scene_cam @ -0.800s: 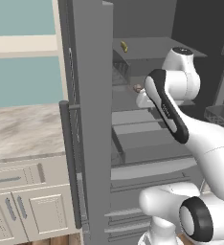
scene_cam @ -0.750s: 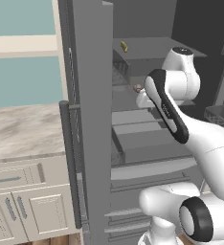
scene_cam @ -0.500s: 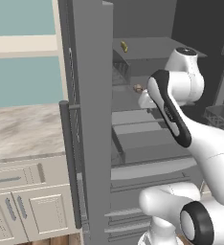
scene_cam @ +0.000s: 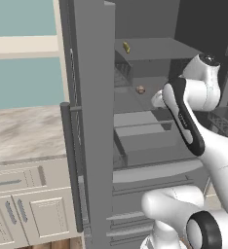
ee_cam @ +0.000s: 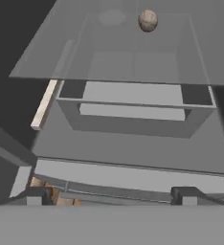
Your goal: Pick the egg and butter from the fridge and place them by the bowl for mixing.
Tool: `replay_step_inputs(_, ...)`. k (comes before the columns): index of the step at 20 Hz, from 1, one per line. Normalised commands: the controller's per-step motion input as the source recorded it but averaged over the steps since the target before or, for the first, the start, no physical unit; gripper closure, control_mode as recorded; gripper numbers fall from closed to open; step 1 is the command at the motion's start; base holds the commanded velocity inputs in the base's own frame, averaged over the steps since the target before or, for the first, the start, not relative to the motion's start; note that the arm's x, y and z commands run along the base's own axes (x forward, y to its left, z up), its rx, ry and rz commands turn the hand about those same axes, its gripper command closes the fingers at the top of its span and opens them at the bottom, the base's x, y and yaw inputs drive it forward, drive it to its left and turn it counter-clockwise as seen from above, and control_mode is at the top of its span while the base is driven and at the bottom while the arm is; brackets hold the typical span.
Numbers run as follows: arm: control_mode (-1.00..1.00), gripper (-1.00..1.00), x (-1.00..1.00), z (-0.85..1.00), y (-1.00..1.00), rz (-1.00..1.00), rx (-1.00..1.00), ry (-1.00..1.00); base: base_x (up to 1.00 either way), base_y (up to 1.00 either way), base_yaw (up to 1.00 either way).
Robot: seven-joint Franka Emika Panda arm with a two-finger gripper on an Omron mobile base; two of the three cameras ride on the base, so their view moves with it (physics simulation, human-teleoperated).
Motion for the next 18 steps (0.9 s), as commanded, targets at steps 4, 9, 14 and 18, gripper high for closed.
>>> replay_step_inputs(4,-1.00,-1.00,0.10,0.02,0.00,0.02,0.00,-0.45,0.00,0.00,0.00)
replay_step_inputs(9,-1.00,-1.00,0.31,0.32,0.00,0.00,0.00,-0.17,0.00,0.00,0.00)
replay_step_inputs(14,-1.00,-1.00,0.20,0.60,0.00,-0.07,0.00,0.05,0.00,0.00,0.00)
replay_step_inputs(18,-1.00,-1.00,0.27,0.57,-0.02,-0.07,0.00,0.10,0.00,0.00,0.00)
